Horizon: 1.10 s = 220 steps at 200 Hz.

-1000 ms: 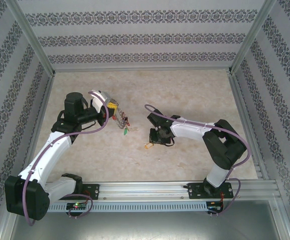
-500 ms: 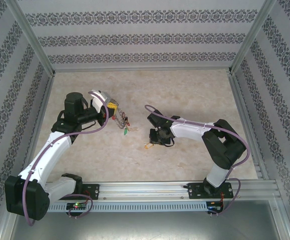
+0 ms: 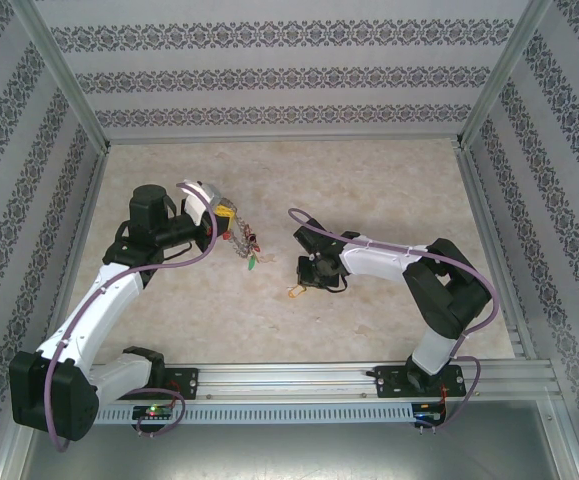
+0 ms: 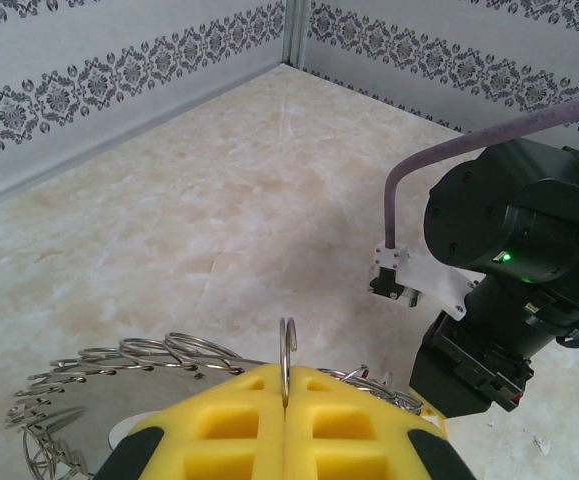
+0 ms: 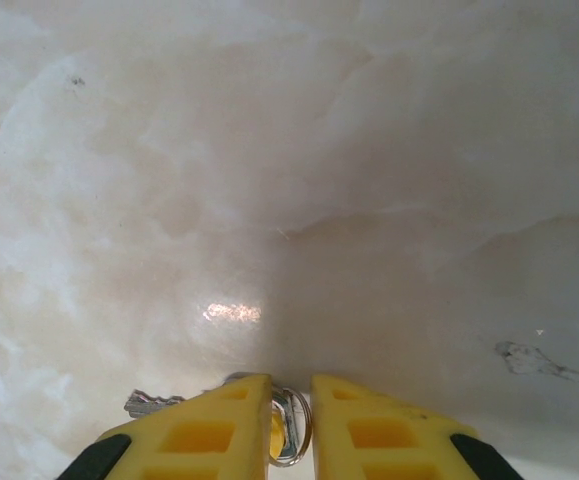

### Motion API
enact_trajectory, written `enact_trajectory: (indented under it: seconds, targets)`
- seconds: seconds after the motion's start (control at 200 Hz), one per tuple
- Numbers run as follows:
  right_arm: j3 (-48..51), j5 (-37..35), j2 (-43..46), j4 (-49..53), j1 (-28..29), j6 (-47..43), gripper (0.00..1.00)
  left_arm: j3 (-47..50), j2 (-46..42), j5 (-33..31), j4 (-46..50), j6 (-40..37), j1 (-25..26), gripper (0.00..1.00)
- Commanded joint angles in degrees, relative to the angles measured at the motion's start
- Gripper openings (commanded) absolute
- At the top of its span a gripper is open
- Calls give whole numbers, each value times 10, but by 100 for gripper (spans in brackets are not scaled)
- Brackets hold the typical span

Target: Put the keys on the keyring

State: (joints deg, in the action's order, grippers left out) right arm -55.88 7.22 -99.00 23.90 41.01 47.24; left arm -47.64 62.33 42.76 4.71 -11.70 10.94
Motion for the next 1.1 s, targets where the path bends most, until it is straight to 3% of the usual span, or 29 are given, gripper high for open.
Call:
enact_trajectory:
  seconds: [0.0, 0.465, 1.094]
  targets:
    - [-6, 5, 4, 3, 0, 2, 18, -3, -15, 1, -28, 5, 8, 0]
    - [-24, 4, 0, 7, 1, -2, 15, -1, -17, -2, -25, 2, 8, 0]
    - [-34, -1, -18, 36, 16, -2, 19, -5, -12, 1, -28, 4, 8, 0]
